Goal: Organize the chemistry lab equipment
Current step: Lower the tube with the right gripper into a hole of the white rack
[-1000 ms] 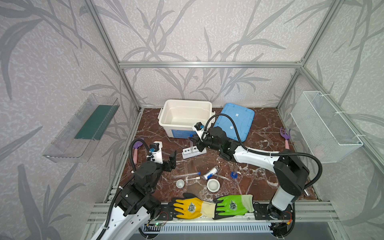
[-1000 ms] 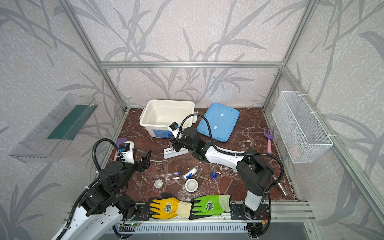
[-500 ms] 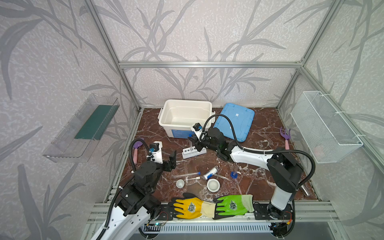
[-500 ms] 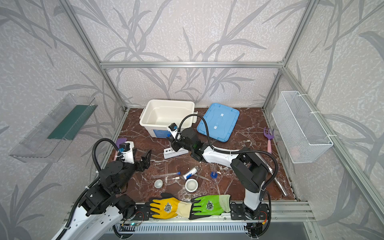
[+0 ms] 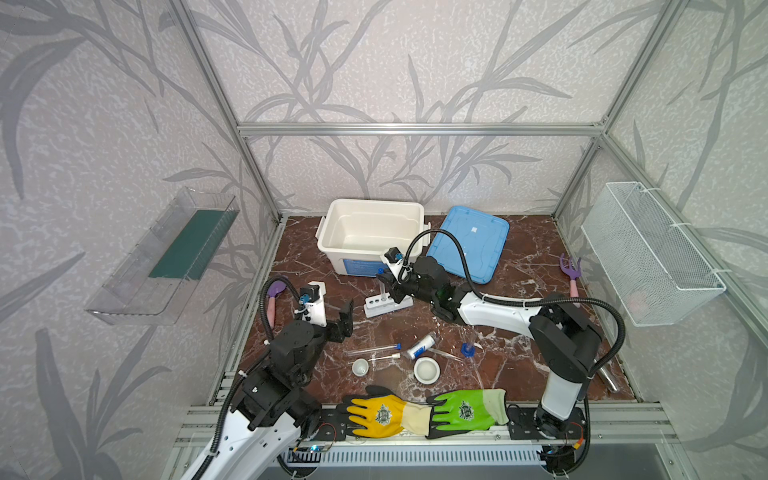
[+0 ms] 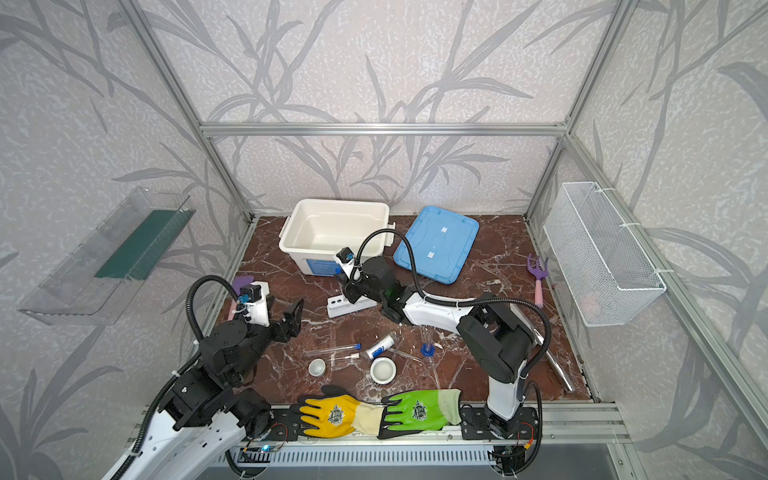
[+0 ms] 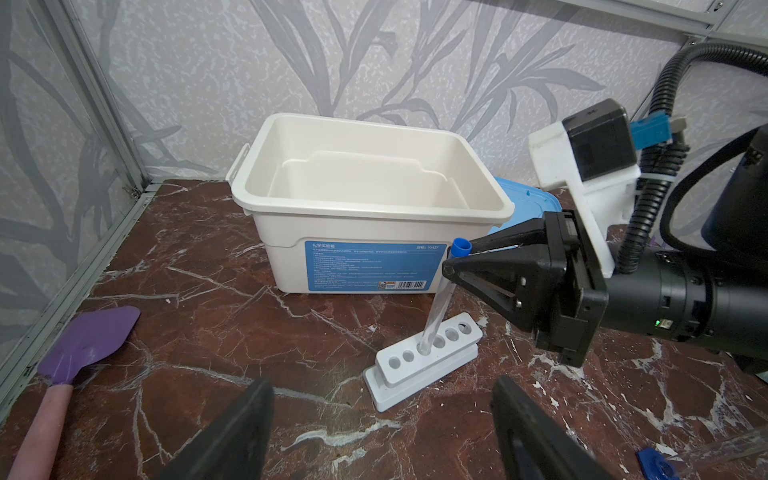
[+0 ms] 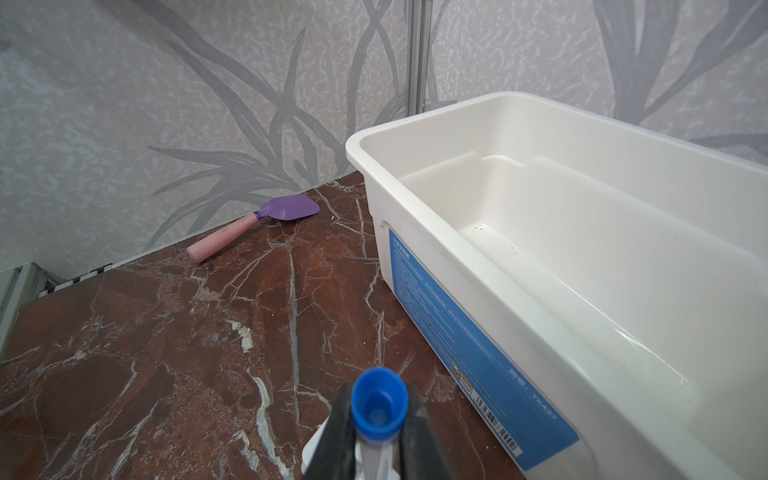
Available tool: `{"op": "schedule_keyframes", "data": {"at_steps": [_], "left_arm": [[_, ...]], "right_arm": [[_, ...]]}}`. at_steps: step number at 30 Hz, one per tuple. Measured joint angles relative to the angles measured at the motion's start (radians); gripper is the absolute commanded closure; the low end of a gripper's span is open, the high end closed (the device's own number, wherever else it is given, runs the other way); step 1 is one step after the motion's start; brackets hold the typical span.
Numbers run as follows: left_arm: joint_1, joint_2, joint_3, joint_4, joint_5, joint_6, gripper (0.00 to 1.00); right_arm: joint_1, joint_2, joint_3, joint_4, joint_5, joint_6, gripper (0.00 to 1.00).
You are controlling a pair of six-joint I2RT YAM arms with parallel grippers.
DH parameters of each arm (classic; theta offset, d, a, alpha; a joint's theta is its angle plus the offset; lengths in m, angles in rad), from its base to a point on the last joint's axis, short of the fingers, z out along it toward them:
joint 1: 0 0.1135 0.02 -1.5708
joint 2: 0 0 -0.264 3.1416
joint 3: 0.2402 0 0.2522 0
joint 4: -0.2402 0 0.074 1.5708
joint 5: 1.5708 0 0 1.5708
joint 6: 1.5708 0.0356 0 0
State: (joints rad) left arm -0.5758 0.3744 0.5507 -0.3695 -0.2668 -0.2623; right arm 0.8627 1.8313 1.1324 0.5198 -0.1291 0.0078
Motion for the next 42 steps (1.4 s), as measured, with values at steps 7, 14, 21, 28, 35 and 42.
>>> {"op": "schedule_keyframes", "data": {"at_steps": [7,14,21,28,35,42], "left_arm": [[0.0,0.009,0.0,0.007,0.004,0.002,0.18],[0.0,0.027,0.0,0.012,0.006,0.009,0.17],[0.0,0.04,0.0,0.024,0.008,0.011,0.17],[0.0,0.048,0.0,0.027,0.027,0.018,0.17],[0.0,0.08,0.0,0.027,0.034,0.021,0.17],[0.0,0.108,0.0,0.026,0.045,0.026,0.17]], "right_arm": [[0.0,0.026,-0.001,0.024,0.005,-0.002,0.94],[0.004,0.032,-0.014,0.056,0.015,-0.003,0.94],[0.023,0.036,-0.034,0.069,0.035,-0.029,0.94],[0.037,0.05,-0.053,0.093,0.056,-0.06,0.94],[0.039,0.05,-0.066,0.114,0.07,-0.069,0.91],[0.04,0.05,-0.072,0.125,0.077,-0.069,0.87]]}}
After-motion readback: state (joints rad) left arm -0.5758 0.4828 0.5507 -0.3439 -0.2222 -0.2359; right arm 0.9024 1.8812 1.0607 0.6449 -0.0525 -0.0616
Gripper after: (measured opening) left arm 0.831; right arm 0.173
